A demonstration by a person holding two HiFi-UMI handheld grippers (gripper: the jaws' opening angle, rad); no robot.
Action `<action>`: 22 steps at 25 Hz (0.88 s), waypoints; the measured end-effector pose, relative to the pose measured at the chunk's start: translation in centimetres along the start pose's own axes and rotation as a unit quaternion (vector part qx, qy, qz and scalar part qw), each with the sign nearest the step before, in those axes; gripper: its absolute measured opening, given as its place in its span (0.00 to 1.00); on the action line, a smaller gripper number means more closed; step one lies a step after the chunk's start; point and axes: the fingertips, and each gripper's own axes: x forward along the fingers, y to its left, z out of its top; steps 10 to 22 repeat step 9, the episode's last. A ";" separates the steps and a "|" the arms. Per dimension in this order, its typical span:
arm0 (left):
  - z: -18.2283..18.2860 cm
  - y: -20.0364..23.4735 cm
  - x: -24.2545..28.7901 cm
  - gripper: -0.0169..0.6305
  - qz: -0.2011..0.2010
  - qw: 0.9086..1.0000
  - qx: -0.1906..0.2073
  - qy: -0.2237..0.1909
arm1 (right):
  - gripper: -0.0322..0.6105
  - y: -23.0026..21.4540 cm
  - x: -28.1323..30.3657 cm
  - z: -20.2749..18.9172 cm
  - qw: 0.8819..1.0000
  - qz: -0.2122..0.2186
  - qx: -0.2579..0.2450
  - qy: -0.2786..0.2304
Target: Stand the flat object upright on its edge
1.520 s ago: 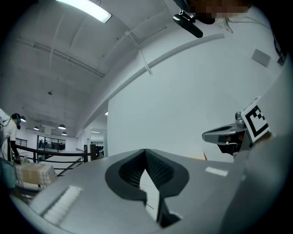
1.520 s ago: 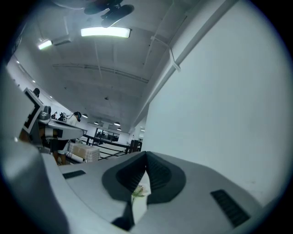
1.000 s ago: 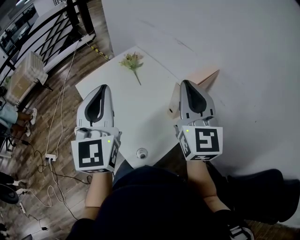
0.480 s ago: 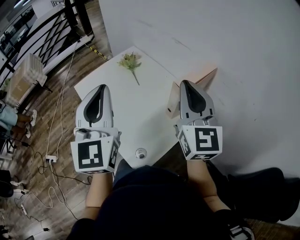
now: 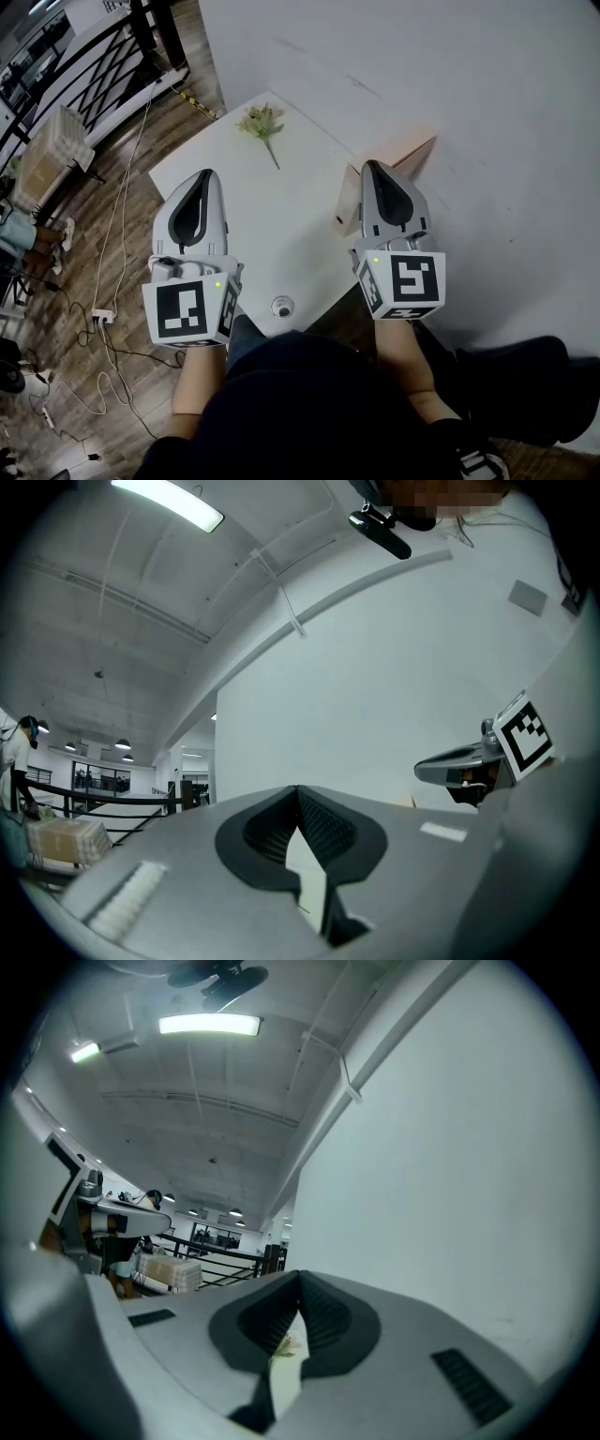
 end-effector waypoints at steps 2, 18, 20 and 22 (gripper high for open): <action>0.0 0.0 0.0 0.04 0.000 1.000 -0.003 0.001 | 0.07 0.0 0.0 0.0 1.000 -0.001 -0.001 0.001; -0.3 -0.3 0.6 0.04 -0.004 1.000 -0.006 0.002 | 0.07 -0.6 0.1 -0.4 1.000 -0.006 -0.001 0.004; -0.3 -0.3 0.6 0.04 -0.004 1.000 -0.006 0.002 | 0.07 -0.6 0.1 -0.4 1.000 -0.006 -0.001 0.004; -0.3 -0.3 0.6 0.04 -0.004 1.000 -0.006 0.002 | 0.07 -0.6 0.1 -0.4 1.000 -0.006 -0.001 0.004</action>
